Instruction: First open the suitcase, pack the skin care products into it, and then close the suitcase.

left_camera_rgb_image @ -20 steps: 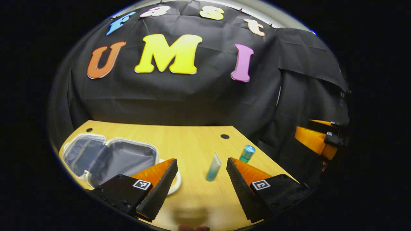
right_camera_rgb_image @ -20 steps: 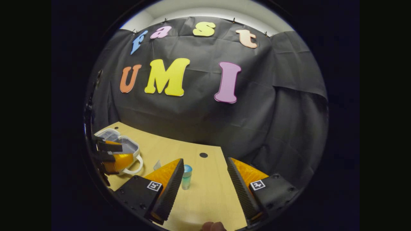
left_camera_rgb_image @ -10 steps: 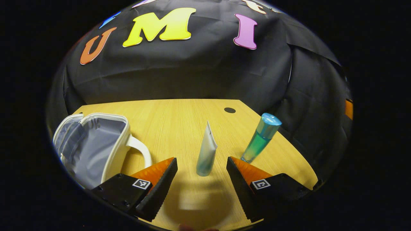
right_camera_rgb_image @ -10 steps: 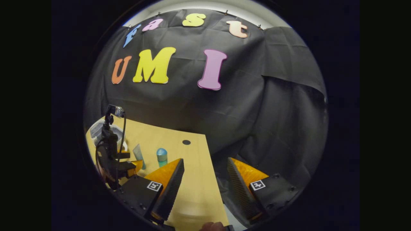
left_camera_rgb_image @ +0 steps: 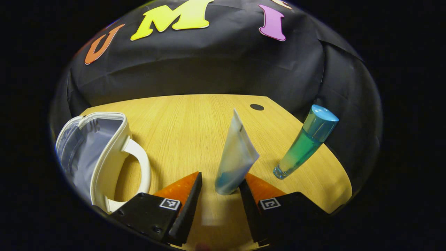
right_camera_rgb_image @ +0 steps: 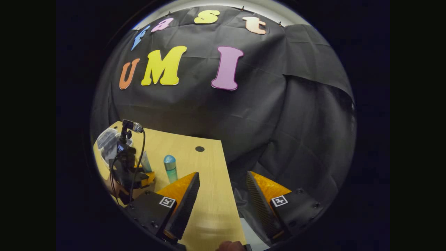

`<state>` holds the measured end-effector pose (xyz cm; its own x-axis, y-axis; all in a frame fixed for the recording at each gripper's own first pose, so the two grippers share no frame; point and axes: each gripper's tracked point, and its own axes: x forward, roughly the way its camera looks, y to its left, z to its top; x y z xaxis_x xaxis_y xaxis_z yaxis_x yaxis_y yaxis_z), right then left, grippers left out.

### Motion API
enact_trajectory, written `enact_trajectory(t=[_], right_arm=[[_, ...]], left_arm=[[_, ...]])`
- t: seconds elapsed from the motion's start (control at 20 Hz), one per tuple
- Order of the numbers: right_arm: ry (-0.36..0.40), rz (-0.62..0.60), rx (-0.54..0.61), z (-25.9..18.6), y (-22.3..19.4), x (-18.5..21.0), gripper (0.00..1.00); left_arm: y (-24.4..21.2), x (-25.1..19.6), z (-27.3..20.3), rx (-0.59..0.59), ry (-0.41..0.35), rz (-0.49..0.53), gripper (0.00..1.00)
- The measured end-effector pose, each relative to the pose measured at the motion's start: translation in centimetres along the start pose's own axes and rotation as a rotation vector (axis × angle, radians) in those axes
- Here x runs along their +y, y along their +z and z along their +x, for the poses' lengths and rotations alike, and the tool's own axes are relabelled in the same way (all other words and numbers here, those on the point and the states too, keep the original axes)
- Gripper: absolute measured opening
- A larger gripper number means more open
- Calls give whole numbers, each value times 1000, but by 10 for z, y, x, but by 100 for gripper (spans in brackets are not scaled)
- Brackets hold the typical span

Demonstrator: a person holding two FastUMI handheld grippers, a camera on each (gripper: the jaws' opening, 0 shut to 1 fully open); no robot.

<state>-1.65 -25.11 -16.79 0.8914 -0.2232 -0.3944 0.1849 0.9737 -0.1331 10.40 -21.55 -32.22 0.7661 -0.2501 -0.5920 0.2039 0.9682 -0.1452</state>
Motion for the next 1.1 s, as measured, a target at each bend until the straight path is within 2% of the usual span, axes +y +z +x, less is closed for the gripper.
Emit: enact_trajectory(t=[0.1, 0.15, 0.35, 0.4, 0.45, 0.65, 0.8, 1.1], right_arm=[[16, -1, 0, 4, 0, 6, 81], [25, -3, -1, 5, -1, 9, 81], [79, -7, 7, 13, -6, 25, 81], [98, -13, 7, 16, -7, 29, 81], [130, -14, 17, 20, -11, 38, 81], [270, 18, 100, 48, -50, 86, 81], [338, 6, 115, 70, -67, 120, 81], [365, 55, 157, 118, -84, 159, 81]], left_arm=[[1, 1, 0, 2, 8, 14, 54], [2, 0, -1, 1, -2, 24, 43], [14, -2, -10, -26, -29, 62, 41], [20, -3, -17, -33, -36, 70, 48], [26, -3, -25, -38, -40, 71, 39], [52, 1, -71, -56, -44, 3, 40], [71, 19, -111, -95, 0, 3, 39], [77, 65, -177, -103, 97, -86, 39]])
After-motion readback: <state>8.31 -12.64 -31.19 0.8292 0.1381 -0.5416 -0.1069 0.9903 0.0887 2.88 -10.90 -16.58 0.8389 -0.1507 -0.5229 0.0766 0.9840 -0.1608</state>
